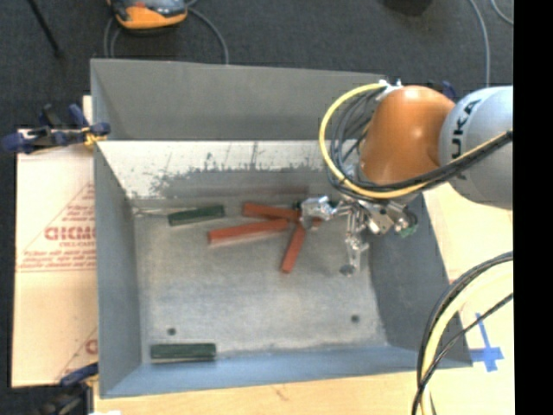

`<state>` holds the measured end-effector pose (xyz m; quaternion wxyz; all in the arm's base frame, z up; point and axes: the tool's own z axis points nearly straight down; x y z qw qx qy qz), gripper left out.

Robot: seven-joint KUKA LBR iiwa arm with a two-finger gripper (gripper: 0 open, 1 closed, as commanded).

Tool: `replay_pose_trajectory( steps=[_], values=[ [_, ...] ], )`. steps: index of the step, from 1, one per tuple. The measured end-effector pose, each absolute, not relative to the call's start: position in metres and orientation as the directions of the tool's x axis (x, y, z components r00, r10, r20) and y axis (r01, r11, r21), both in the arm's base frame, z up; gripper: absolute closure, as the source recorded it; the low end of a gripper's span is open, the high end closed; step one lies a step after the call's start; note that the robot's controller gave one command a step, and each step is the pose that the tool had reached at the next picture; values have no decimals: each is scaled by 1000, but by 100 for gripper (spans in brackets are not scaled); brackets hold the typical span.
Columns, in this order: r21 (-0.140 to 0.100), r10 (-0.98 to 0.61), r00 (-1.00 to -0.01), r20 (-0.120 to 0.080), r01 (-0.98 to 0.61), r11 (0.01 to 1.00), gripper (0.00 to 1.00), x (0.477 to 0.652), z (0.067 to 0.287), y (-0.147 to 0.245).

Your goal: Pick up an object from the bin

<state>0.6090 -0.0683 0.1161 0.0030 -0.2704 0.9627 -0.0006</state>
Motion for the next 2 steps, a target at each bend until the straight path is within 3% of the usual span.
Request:
replay_pose_trajectory(
  steps=[1, 2],
  values=[
    [-4, -498, -867, -5, -498, 867, 0, 614, 93, -52],
    [-7, -681, -732, -10, -681, 732, 100, 621, 75, -36]
  ],
)
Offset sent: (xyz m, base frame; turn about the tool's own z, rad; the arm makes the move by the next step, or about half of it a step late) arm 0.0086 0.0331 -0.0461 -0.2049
